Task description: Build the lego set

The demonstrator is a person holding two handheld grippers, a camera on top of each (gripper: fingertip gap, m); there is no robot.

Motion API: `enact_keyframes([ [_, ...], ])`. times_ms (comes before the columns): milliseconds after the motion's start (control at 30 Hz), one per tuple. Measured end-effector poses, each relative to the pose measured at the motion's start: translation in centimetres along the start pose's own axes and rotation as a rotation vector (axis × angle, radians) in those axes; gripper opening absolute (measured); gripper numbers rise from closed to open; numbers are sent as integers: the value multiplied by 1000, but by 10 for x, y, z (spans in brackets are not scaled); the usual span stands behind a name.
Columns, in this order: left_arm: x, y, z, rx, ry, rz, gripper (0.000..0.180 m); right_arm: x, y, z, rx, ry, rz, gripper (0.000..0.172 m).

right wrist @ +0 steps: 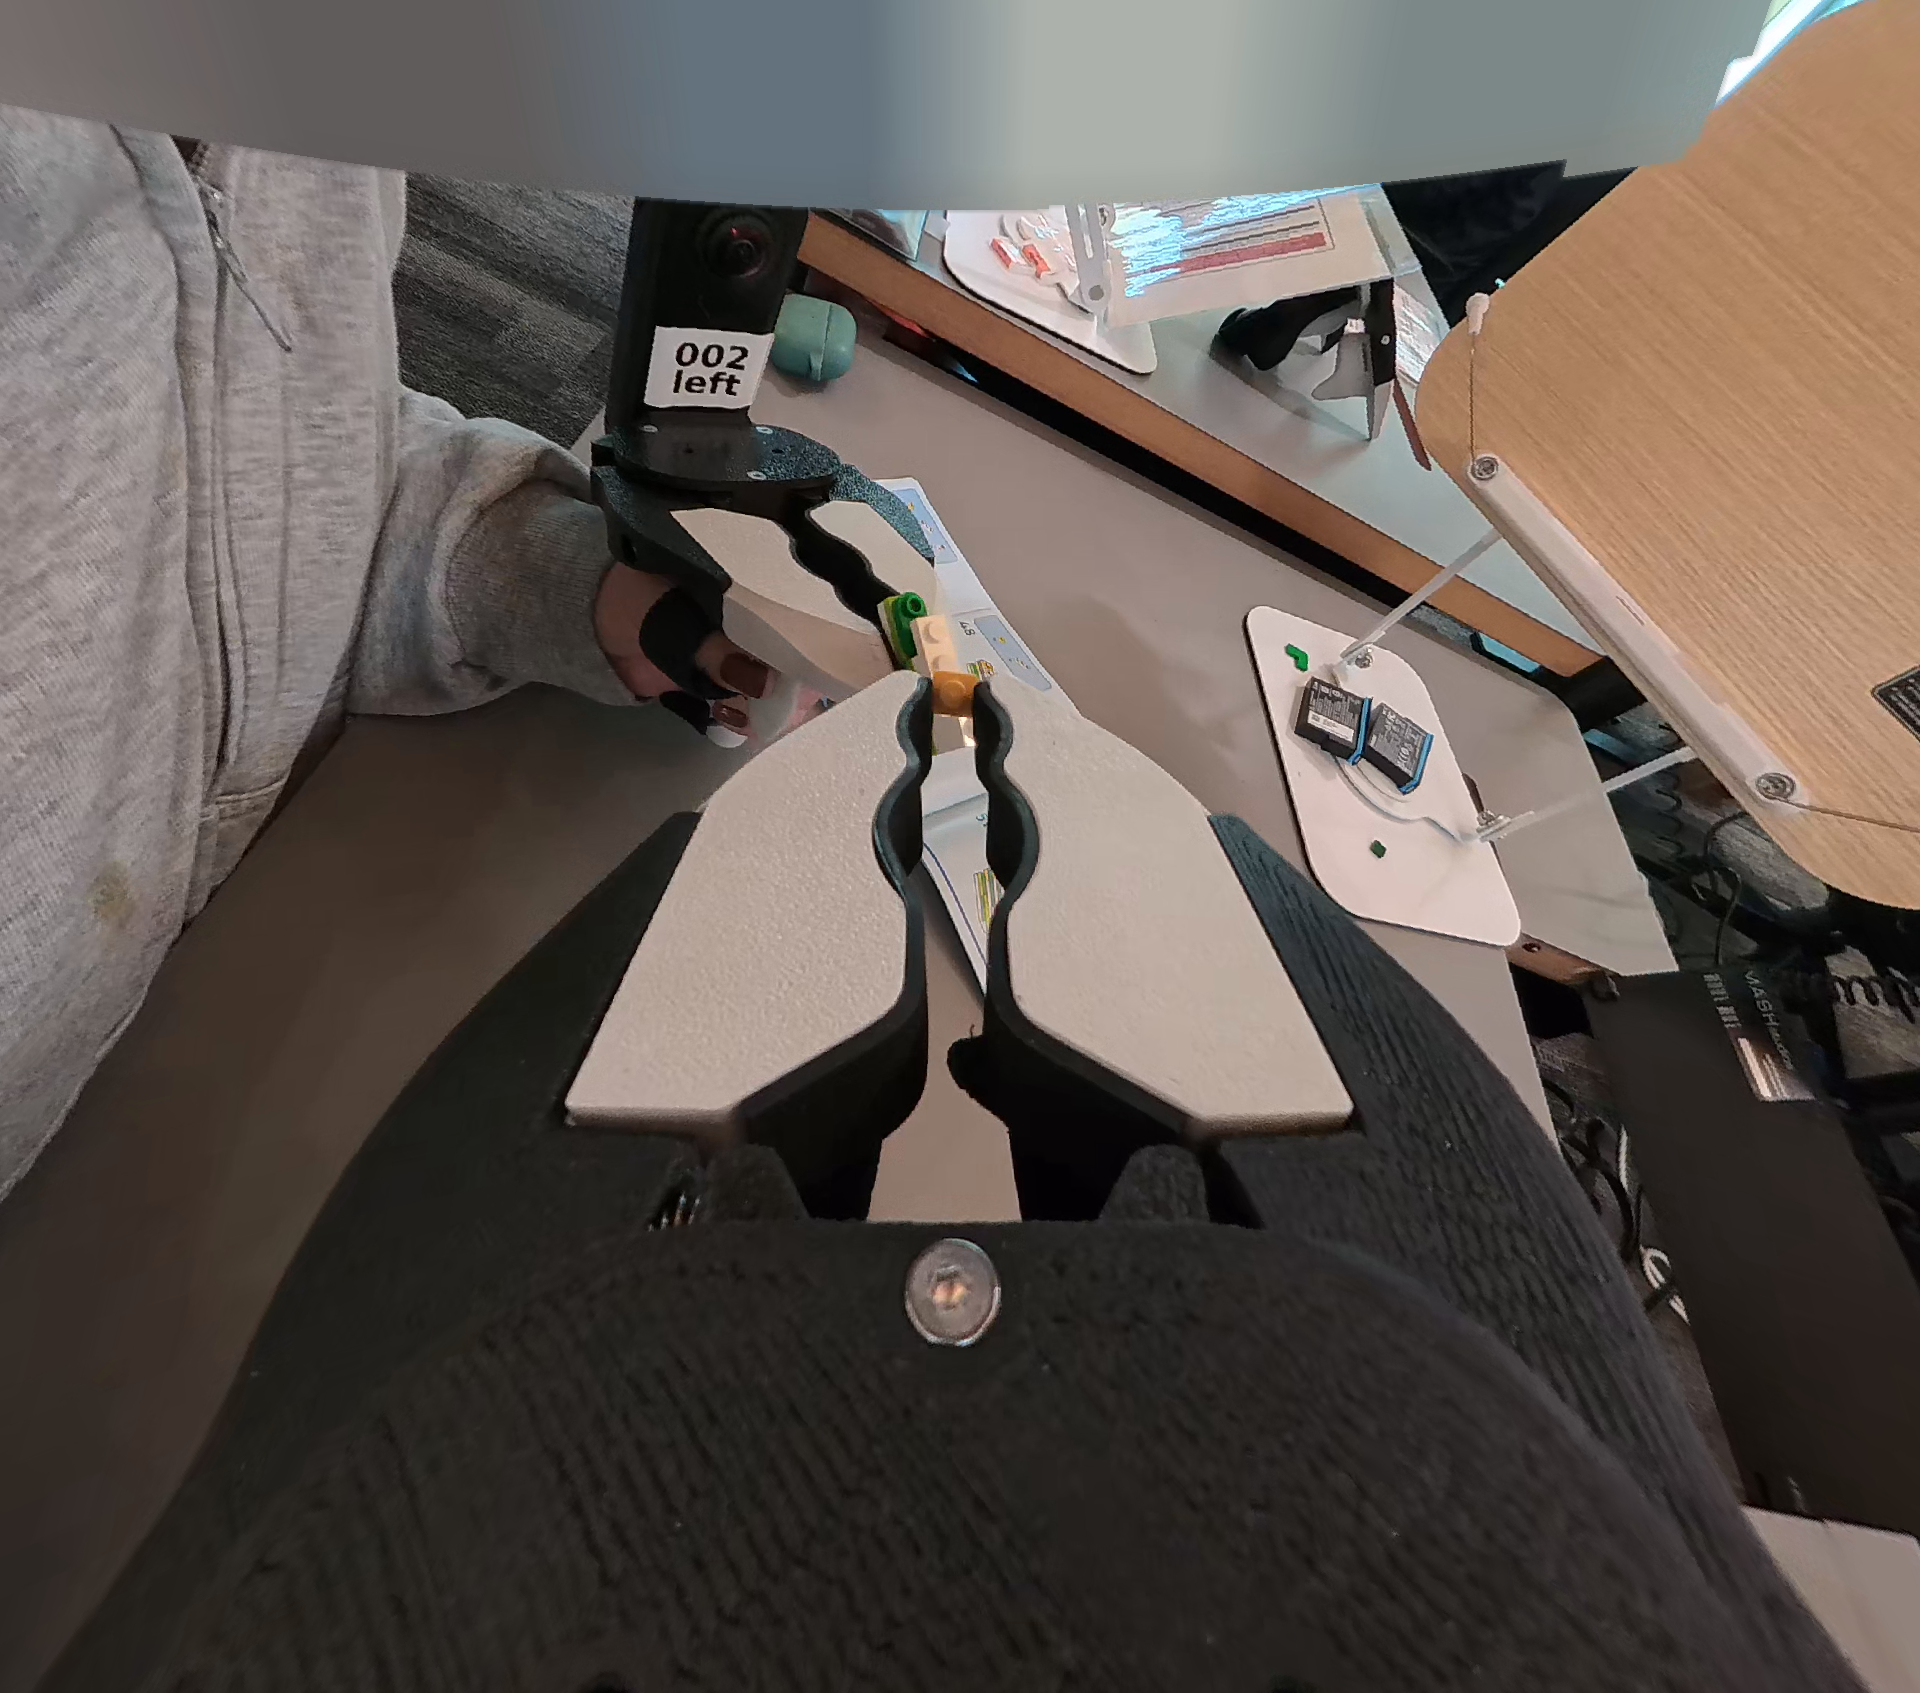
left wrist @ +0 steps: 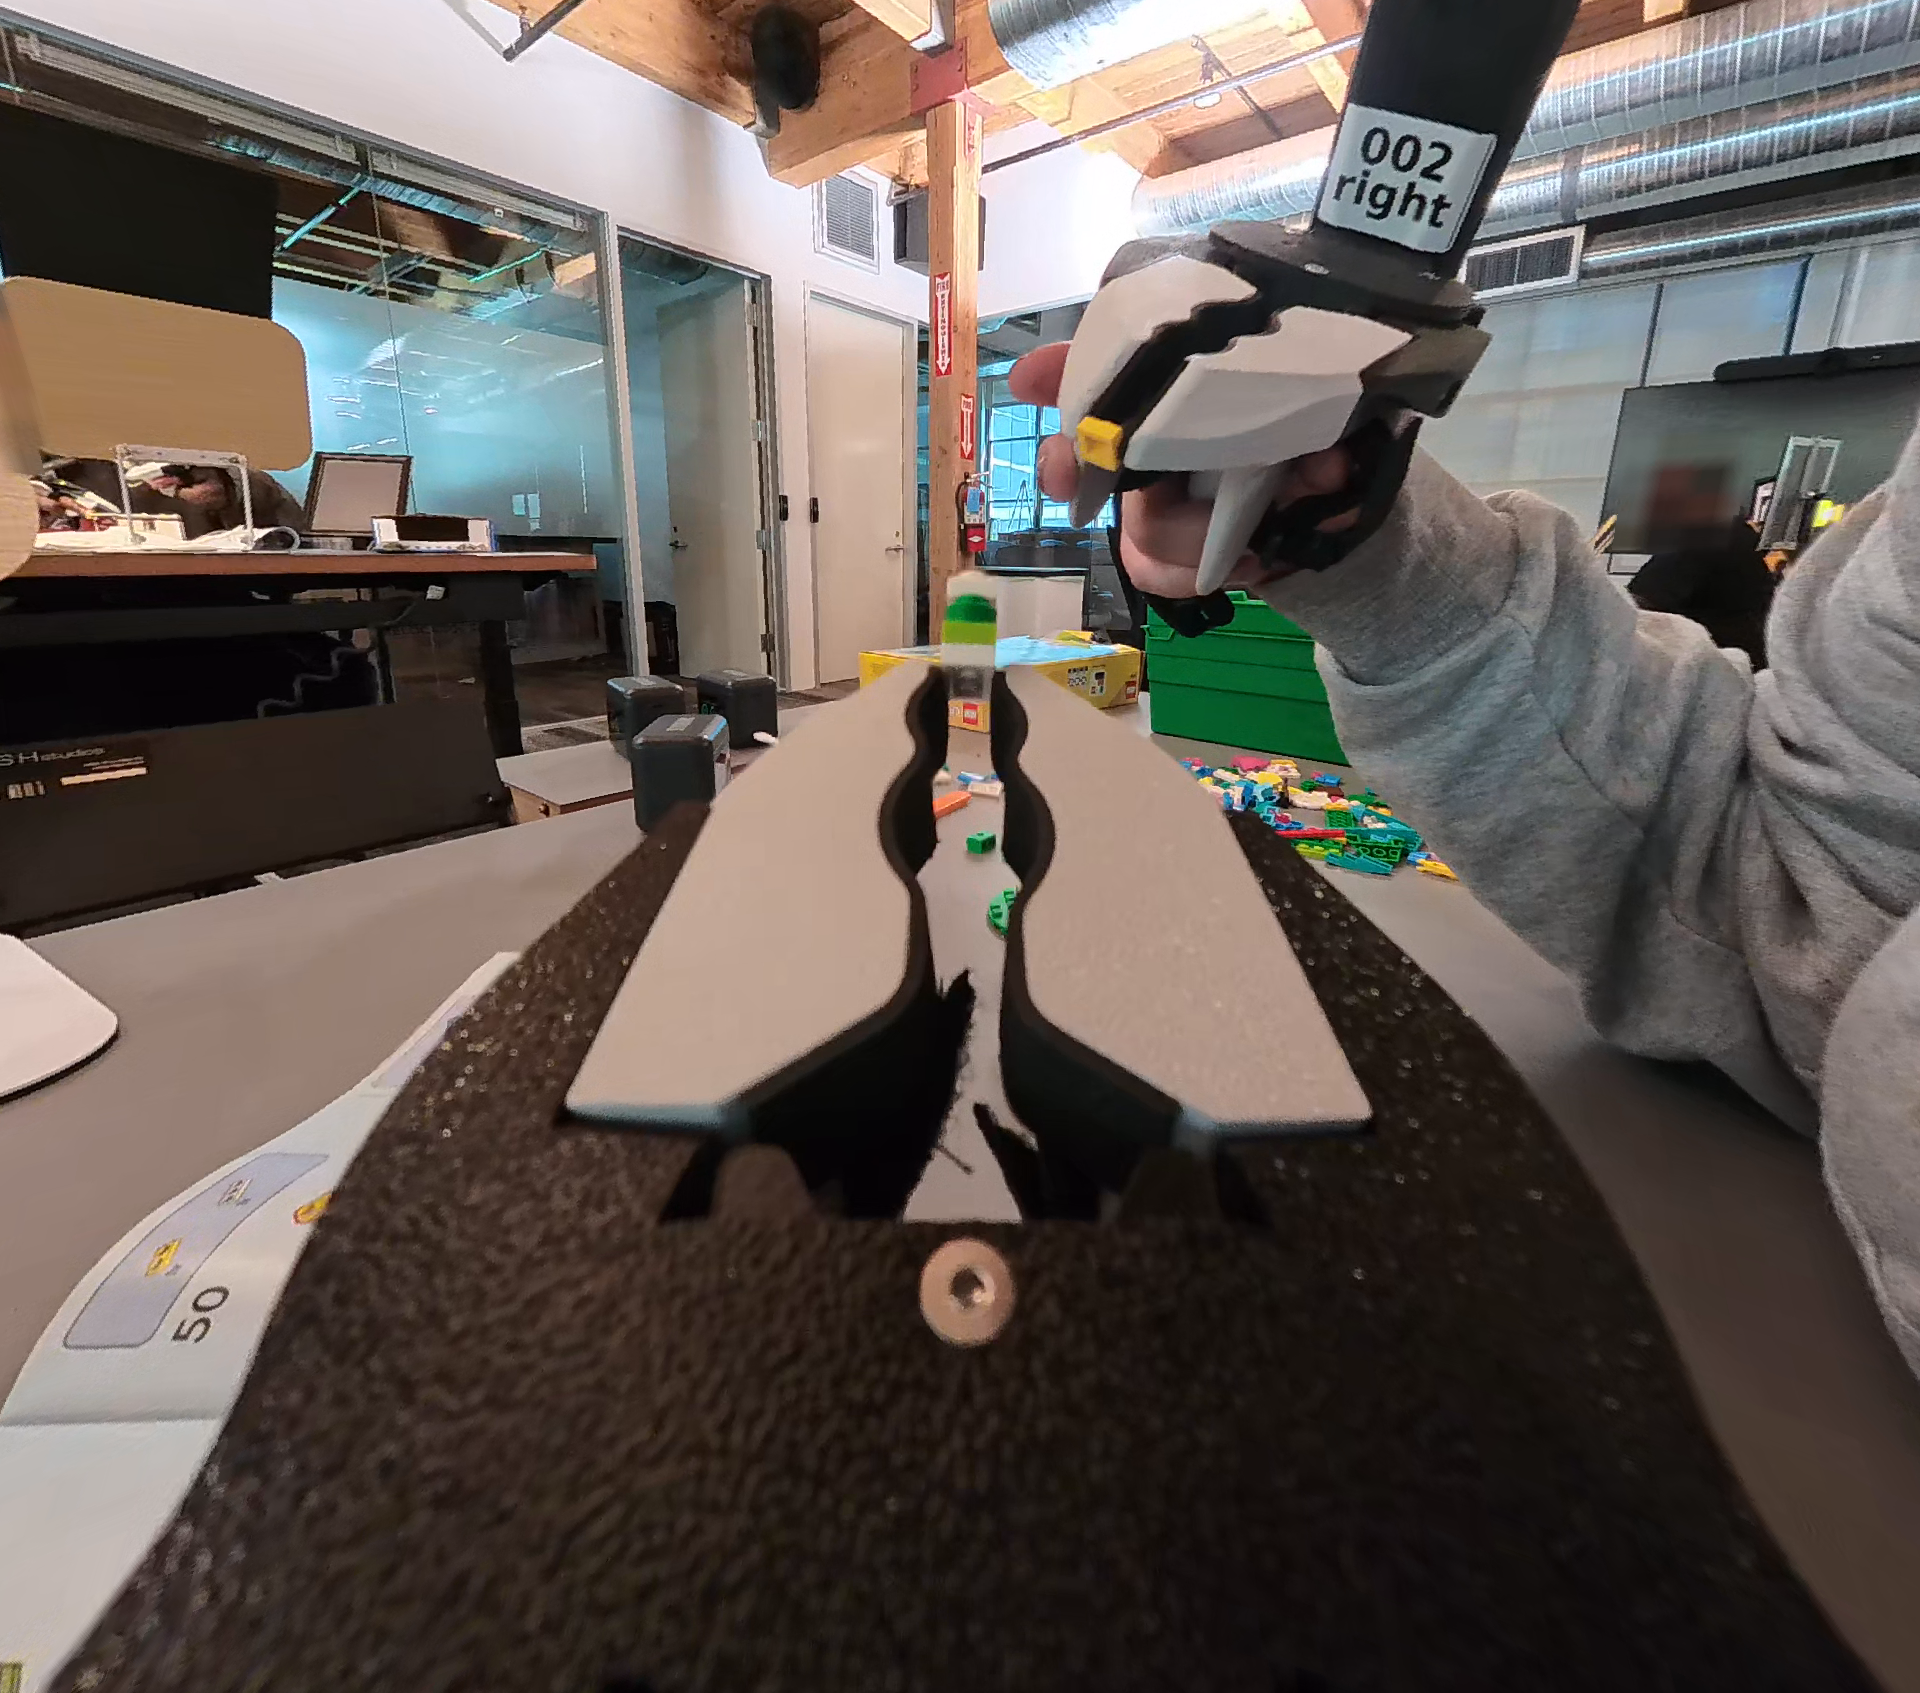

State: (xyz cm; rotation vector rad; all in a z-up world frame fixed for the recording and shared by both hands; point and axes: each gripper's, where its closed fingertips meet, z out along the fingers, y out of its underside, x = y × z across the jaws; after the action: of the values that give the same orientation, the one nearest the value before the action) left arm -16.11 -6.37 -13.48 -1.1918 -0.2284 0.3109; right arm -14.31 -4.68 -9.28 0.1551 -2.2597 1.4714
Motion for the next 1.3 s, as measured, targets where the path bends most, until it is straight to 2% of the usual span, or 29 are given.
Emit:
enact_keyframes([
  [233, -4, 0, -1, 7, -3, -69, 8, 3, 4, 0, -17, 14, 7, 6],
  [600, 5, 12, 5, -68, 32, -15, 8, -5, -1, 13, -21, -30, 6, 6],
  [733, 17, 20, 8, -124, 83, 38, 8, -13, 11, 28, -145, -128, -10, 6],
  [933, 25, 24, 10, -145, 138, 15, 7, -22, 26, 27, -324, -284, 21, 6],
  [1300, 32, 27, 10, -162, 184, 2, 7, -30, 31, 24, -454, -465, 64, 6],
])
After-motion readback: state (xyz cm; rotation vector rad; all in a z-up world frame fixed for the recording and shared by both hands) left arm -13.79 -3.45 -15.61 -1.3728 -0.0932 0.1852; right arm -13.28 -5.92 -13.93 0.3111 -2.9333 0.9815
